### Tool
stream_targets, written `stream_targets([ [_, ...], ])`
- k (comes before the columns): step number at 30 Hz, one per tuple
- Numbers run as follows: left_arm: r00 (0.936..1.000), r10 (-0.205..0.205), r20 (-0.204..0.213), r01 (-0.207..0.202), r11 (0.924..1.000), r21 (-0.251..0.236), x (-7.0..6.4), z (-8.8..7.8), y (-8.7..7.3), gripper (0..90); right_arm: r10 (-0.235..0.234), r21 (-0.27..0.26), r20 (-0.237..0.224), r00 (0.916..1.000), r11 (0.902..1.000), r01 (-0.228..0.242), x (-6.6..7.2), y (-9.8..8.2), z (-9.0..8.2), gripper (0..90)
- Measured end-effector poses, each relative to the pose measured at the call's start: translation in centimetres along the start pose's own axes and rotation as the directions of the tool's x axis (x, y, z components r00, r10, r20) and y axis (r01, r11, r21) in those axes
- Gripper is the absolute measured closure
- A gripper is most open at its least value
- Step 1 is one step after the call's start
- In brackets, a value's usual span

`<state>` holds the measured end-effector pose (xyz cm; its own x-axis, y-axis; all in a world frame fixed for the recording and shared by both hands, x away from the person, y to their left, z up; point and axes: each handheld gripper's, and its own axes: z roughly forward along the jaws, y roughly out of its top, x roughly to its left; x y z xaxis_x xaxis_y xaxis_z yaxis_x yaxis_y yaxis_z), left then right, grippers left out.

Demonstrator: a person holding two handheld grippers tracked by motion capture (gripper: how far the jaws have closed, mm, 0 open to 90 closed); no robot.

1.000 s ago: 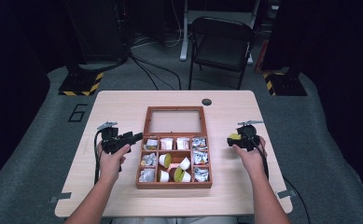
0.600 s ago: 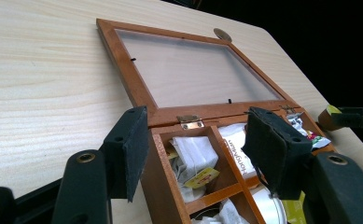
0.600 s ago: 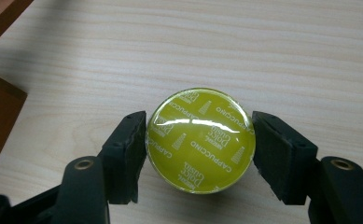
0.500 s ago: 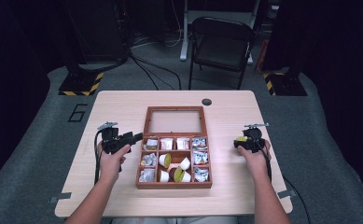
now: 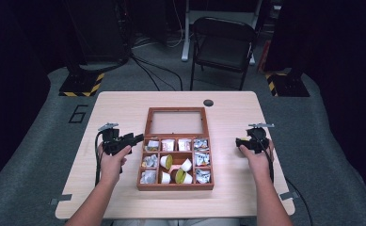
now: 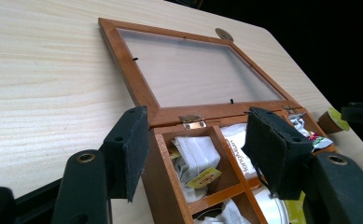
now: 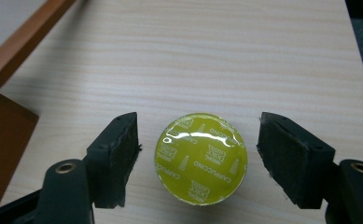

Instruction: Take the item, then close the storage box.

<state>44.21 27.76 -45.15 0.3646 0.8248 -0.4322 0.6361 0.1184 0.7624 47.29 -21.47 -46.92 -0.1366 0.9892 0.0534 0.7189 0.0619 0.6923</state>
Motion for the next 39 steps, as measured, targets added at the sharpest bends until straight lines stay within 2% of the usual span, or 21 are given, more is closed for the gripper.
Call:
stream_targets([
  [3,1.0,0.0,-0.002,0.0,1.0,0.003,0.0,0.1,0.0,39.5,-0.043,-0.027,-0.014,0.999,0.9987,0.042,1.2,0.3,-0.4,28.3],
  [6,1.0,-0.003,-0.003,0.003,1.0,0.004,0.0,0.1,0.0,39.5,-0.075,-0.029,-0.067,0.995,0.9969,0.073,2.8,0.5,-0.7,28.4],
  [10,0.9999,0.003,-0.01,-0.003,0.9999,0.01,0.1,0.2,-0.1,39.5,-0.115,-0.025,-0.134,0.9844,0.9934,0.112,4.8,0.9,-1.0,28.3],
  [11,0.9999,-0.008,-0.014,0.008,0.9999,0.008,-0.1,0.3,-0.1,39.3,-0.12,-0.027,-0.157,0.9804,0.9928,0.117,5.2,1.0,-1.1,28.4],
  [14,0.9998,0.01,-0.02,-0.01,0.9997,0.022,-0.1,0.5,-0.1,39.2,-0.123,-0.028,-0.201,0.9718,0.9924,0.12,6.2,1.4,-1.2,29.6],
  [15,0.9997,0.0,-0.026,0.0,0.9999,0.016,-0.2,0.6,-0.1,39.0,-0.128,-0.027,-0.213,0.9687,0.9918,0.125,6.4,1.5,-1.2,30.3],
  [18,0.9993,-0.001,-0.037,0.002,0.9999,0.016,-0.4,0.9,0.0,38.5,-0.148,-0.029,-0.231,0.9616,0.989,0.145,7.1,1.6,-1.3,30.9],
  [19,0.9991,0.012,-0.04,-0.011,0.9996,0.025,-0.4,0.9,0.1,38.5,-0.163,-0.035,-0.234,0.9586,0.9867,0.159,7.2,1.7,-1.3,31.0],
  [20,0.9991,0.013,-0.04,-0.012,0.9997,0.023,-0.5,1.0,0.2,38.5,-0.148,-0.032,-0.234,0.9609,0.989,0.145,7.4,1.8,-1.3,31.4],
  [21,0.9987,0.015,-0.048,-0.014,0.9997,0.02,-0.5,1.1,0.2,38.5,-0.172,-0.042,-0.235,0.9565,0.985,0.167,7.4,1.9,-1.3,31.5],
  [22,0.9987,0.012,-0.049,-0.011,0.9997,0.024,-0.5,1.1,0.3,38.4,-0.181,-0.048,-0.23,0.9561,0.9835,0.175,7.6,2.0,-1.4,31.6],
  [24,0.9985,0.01,-0.054,-0.009,0.9997,0.022,-0.6,1.3,0.4,37.3,-0.178,-0.05,-0.231,0.9564,0.9839,0.171,7.8,2.1,-1.5,32.6],
  [26,0.9984,0.005,-0.056,-0.004,0.9998,0.02,-0.6,1.3,0.6,35.6,-0.19,-0.059,-0.245,0.9508,0.9816,0.181,8.0,2.4,-1.6,33.5],
  [28,0.9985,0.012,-0.054,-0.011,0.9998,0.018,-0.7,1.4,0.8,33.8,-0.179,-0.048,-0.255,0.9503,0.9839,0.172,8.4,2.6,-1.6,33.8],
  [31,0.9981,0.027,-0.056,-0.025,0.9992,0.031,-1.0,1.6,1.1,33.8,-0.221,-0.056,-0.248,0.9433,0.9753,0.213,8.8,2.9,-1.8,35.9],
  [32,0.9982,0.031,-0.051,-0.03,0.9991,0.03,-1.0,1.6,1.2,33.9,-0.206,-0.052,-0.252,0.9455,0.9785,0.2,9.0,3.0,-1.9,36.1],
  [34,0.9984,0.032,-0.046,-0.03,0.9988,0.039,-1.0,1.6,1.4,34.0,-0.211,-0.061,-0.266,0.9407,0.9775,0.202,9.3,3.3,-2.0,36.3],
  [35,0.9985,0.032,-0.044,-0.03,0.999,0.033,-1.0,1.7,1.4,34.0,-0.227,-0.066,-0.265,0.9371,0.9739,0.217,9.3,3.4,-1.9,36.2],
  [37,0.9986,0.025,-0.046,-0.024,0.999,0.038,-1.0,1.8,1.6,34.0,-0.217,-0.065,-0.274,0.9371,0.9762,0.207,9.6,3.6,-1.9,36.2],
  [38,0.9985,0.031,-0.046,-0.03,0.9989,0.037,-0.9,1.9,1.7,33.7,-0.227,-0.062,-0.279,0.9331,0.9738,0.219,9.6,3.7,-1.8,36.2],
  [39,0.9984,0.03,-0.048,-0.029,0.999,0.035,-1.0,2.0,1.8,33.4,-0.221,-0.063,-0.285,0.9327,0.9753,0.212,9.7,3.8,-1.8,36.3],
])
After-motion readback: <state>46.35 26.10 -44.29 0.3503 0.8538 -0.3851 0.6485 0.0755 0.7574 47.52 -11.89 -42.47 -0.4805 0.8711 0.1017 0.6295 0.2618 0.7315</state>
